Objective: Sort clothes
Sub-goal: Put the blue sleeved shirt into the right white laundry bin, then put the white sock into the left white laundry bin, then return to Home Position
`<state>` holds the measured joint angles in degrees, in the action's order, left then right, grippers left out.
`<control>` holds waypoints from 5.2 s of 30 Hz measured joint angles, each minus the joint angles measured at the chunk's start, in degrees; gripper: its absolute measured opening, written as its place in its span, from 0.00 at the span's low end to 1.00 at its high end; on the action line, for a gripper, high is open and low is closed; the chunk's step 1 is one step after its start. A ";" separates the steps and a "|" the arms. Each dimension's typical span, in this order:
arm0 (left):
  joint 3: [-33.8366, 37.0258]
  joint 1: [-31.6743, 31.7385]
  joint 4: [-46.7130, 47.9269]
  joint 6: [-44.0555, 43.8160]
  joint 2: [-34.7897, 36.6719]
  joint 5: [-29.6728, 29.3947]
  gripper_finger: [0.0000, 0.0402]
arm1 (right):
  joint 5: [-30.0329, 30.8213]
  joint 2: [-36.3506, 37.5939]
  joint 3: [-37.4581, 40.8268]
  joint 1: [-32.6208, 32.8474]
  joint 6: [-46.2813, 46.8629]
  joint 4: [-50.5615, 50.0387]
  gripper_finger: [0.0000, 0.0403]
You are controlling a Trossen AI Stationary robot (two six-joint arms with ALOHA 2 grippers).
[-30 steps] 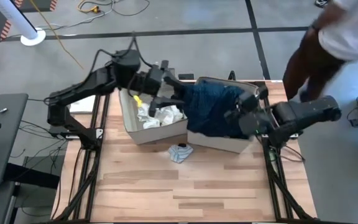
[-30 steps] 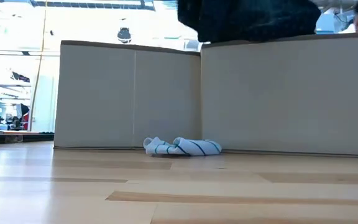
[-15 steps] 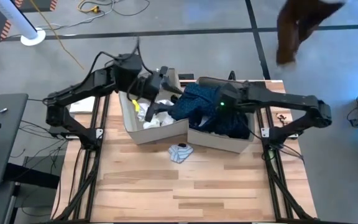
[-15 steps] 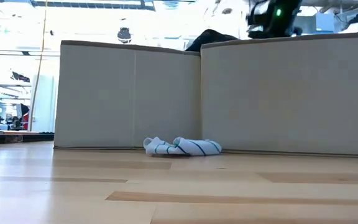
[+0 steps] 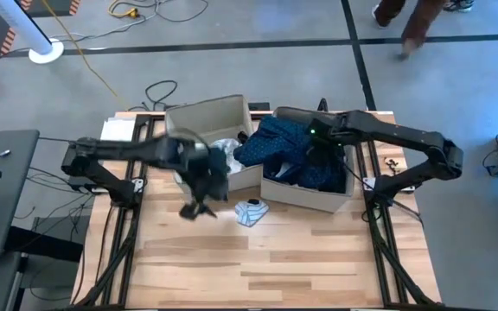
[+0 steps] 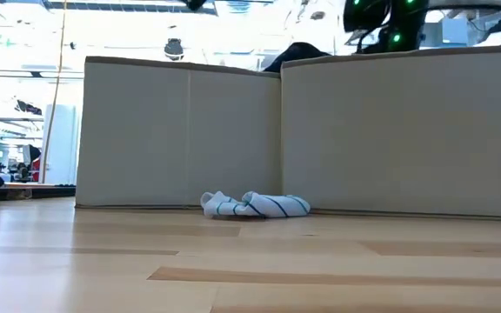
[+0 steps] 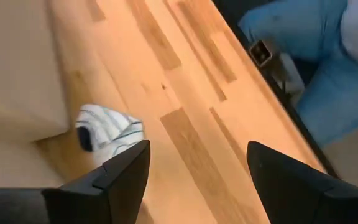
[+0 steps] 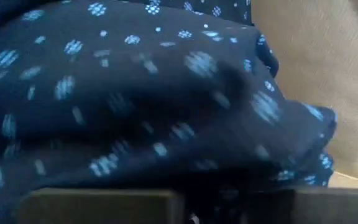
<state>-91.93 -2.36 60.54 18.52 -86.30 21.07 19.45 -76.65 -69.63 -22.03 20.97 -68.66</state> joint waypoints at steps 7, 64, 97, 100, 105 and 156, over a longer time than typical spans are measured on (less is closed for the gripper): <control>18.17 -7.87 -19.34 -1.15 -0.07 -13.99 0.65 | -0.21 8.45 -0.36 2.31 0.91 1.32 0.57; 19.85 -14.33 -30.02 -1.71 9.55 -39.62 0.00 | -4.77 -4.50 -1.88 4.23 -3.51 3.56 0.02; 17.63 16.42 -13.72 -3.15 5.53 -39.03 0.38 | -23.53 -5.30 5.16 3.76 1.28 3.14 0.33; 17.63 16.62 -14.19 -3.98 5.97 -39.02 0.52 | -21.18 -2.34 1.42 4.65 2.35 -0.29 0.44; 17.63 16.62 -14.16 -4.10 8.13 -38.88 0.64 | -20.52 2.39 -2.89 6.02 2.82 0.03 0.58; 17.54 6.06 -31.57 -0.33 7.92 -24.41 0.66 | -7.44 2.24 -7.33 15.69 -15.23 6.84 0.01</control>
<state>-74.39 3.70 28.97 18.19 -78.38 -3.34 12.01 -74.41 -76.95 -6.35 5.74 -61.82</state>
